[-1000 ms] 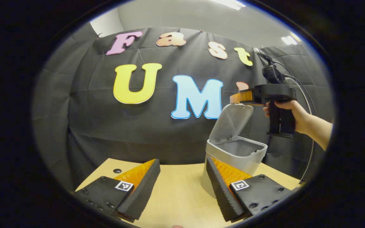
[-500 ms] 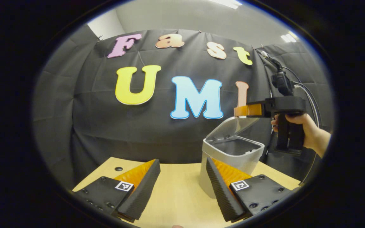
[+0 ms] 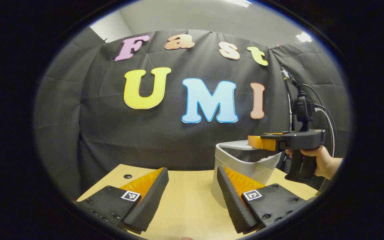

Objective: Press the lid of the desktop garbage bin to open it, pick up the crumpled paper on the desktop and throw it into the bin, then pick up the pop can on the desktop and drop it into the bin, and finally close the garbage bin lid.

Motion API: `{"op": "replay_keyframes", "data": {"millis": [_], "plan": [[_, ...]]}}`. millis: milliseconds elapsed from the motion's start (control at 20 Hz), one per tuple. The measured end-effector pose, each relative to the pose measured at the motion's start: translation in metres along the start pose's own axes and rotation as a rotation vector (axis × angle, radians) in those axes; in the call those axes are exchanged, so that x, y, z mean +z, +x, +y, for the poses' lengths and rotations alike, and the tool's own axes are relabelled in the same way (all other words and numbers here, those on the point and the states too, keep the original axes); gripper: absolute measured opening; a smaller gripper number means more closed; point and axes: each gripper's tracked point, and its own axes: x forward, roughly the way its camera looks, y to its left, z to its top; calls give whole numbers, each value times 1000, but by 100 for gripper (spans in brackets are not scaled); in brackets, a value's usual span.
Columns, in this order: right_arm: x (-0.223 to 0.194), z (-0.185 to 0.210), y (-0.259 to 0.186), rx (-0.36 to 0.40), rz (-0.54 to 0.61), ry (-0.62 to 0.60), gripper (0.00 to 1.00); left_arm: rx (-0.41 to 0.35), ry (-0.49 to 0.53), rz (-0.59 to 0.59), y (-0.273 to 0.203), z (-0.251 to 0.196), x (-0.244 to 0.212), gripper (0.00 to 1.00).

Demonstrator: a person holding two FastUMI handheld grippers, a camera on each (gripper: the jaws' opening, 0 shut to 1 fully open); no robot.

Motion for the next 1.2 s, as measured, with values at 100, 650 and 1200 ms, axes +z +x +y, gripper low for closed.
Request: {"op": "replay_keyframes", "data": {"millis": [100,650,1200], "plan": [[-5,-2,4,-5,-5,7,94,6,-1,6,1,2,-2,95],[-25,-7,17,-20,-69,7,95,9,10,11,4,1,-2,95],[-30,-10,22,-38,-139,8,97,36,8,4,-5,12,1,95]]}}
